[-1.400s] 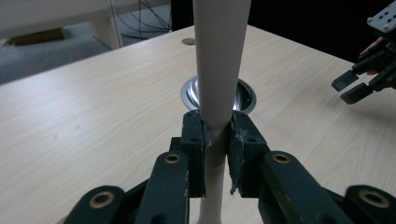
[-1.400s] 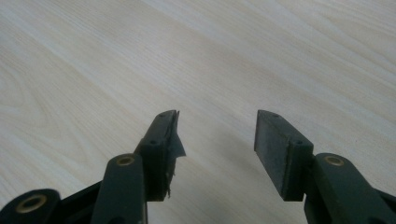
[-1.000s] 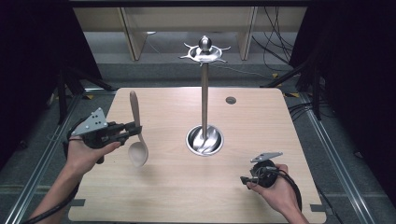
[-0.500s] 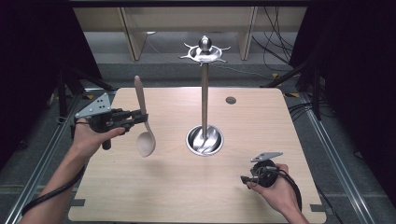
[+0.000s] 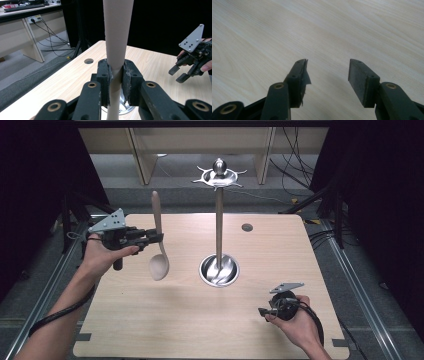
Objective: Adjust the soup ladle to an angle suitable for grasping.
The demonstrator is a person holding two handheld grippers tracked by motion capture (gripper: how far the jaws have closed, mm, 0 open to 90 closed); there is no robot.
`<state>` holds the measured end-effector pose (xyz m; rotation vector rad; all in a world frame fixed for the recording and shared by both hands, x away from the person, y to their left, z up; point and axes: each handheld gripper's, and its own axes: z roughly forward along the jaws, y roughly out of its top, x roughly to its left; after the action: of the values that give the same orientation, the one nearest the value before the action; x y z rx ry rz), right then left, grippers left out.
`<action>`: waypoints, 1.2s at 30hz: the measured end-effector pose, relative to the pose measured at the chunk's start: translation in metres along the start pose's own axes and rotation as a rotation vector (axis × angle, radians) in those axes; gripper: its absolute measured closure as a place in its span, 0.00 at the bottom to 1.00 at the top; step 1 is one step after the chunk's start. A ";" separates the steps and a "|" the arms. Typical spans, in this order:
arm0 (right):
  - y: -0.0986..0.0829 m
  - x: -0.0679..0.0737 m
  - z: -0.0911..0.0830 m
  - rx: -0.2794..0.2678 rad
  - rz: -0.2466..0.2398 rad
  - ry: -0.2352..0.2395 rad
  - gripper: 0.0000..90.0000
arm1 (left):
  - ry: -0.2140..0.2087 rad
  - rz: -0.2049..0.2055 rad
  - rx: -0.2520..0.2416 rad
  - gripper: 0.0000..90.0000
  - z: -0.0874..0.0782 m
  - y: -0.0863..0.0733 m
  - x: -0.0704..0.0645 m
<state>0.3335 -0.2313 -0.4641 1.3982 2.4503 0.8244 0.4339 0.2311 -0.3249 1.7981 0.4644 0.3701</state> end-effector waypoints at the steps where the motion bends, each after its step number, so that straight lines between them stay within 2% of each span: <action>1: 0.000 0.000 0.000 0.000 0.000 0.000 0.55 | -0.002 -0.002 0.003 0.85 0.001 0.001 0.001; 2: 0.000 -0.001 -0.001 0.019 -0.007 0.000 0.55 | -0.004 -0.003 -0.002 0.85 0.002 0.002 0.002; 10: 0.000 -0.001 0.000 0.000 -0.002 0.001 0.55 | -0.022 -0.013 -0.007 0.85 0.009 0.010 0.007; 11: 0.000 -0.001 -0.001 0.016 -0.007 0.002 0.55 | -0.022 -0.018 -0.006 0.85 0.010 0.011 0.007; 15: 0.000 -0.001 -0.001 0.015 -0.007 0.002 0.55 | -0.031 -0.019 -0.005 0.85 0.015 0.016 0.008; 16: 0.000 0.000 0.000 -0.003 -0.003 0.001 0.55 | -0.033 -0.017 -0.004 0.85 0.017 0.017 0.008; 17: 0.000 -0.001 -0.001 0.014 -0.007 0.001 0.55 | -0.035 -0.019 -0.006 0.85 0.018 0.018 0.008; 19: 0.000 -0.001 0.000 0.001 -0.004 0.000 0.55 | -0.044 -0.020 -0.008 0.85 0.020 0.019 0.009; 22: 0.000 -0.001 -0.001 0.017 -0.008 0.003 0.55 | -0.050 -0.020 -0.002 0.85 0.024 0.022 0.010; 23: -0.001 -0.001 0.000 0.000 -0.004 0.001 0.55 | -0.055 -0.020 -0.001 0.85 0.026 0.022 0.010; 24: 0.001 -0.002 -0.003 0.033 -0.014 -0.005 0.55 | -0.056 -0.018 0.000 0.85 0.026 0.023 0.011; 27: 0.000 -0.002 -0.001 0.014 -0.007 0.002 0.55 | -0.063 -0.021 0.001 0.85 0.029 0.025 0.011; 32: 0.000 -0.002 -0.001 0.012 -0.007 0.001 0.55 | -0.071 -0.022 -0.002 0.85 0.031 0.027 0.011; 33: 0.001 -0.001 -0.003 0.030 -0.008 -0.005 0.55 | -0.072 -0.021 0.000 0.85 0.032 0.027 0.012; 36: 0.000 -0.001 -0.001 0.012 -0.004 0.001 0.55 | -0.077 -0.019 0.004 0.85 0.034 0.029 0.011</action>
<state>0.3338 -0.2328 -0.4630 1.3971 2.4615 0.8114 0.4635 0.2011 -0.3063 1.8042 0.4281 0.2861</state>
